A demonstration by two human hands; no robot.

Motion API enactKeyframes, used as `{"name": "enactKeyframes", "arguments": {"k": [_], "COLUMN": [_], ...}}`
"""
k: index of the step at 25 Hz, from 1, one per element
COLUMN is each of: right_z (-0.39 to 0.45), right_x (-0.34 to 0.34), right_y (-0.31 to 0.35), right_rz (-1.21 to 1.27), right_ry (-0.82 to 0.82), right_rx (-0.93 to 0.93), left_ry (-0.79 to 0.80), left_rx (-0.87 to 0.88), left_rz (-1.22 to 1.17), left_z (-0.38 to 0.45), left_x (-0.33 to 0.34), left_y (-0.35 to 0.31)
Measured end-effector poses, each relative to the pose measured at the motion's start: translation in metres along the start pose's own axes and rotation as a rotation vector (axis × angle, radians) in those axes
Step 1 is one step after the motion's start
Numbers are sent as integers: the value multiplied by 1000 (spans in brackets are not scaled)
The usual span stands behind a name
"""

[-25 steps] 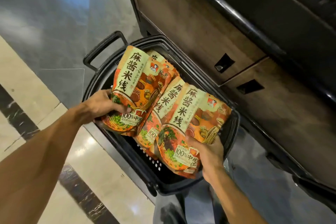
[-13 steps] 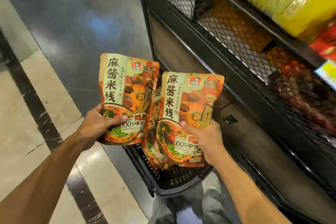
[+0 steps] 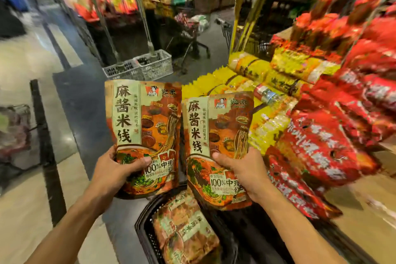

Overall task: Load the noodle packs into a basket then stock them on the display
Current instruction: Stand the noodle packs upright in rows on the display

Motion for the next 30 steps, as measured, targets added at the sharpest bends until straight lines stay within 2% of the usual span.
{"name": "enactKeyframes", "arguments": {"k": [6,12,18,23,30], "right_z": [-55,-123,-219,-276,-319], "right_x": [-41,-118,-231,-321,-435], "right_y": [120,185,206,207,206], "right_rz": [84,128,147,167,218], "right_ry": [-33,-202,-523,-667,-762], "right_rx": [-168,-309,-389,-425,-473], "left_ry": [111,398,678,829,950], "left_rx": [153,300,323,393,289], "left_rz": [-96,-190,-216,-178,-158], "left_z": [-51,-74,-121,-180,-238], "left_x": [19,112,243,340,459], "left_y": [-112,-191,-223,-242,-233]}}
Point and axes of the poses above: each hand's wrist, its own z-axis towards the middle knuckle, its own x-axis out of the palm, y = z × x, the point moved 6 cm from there along z, towards the middle knuckle, and after that the axes turned 9 degrees about z, right-handed, at the moved point
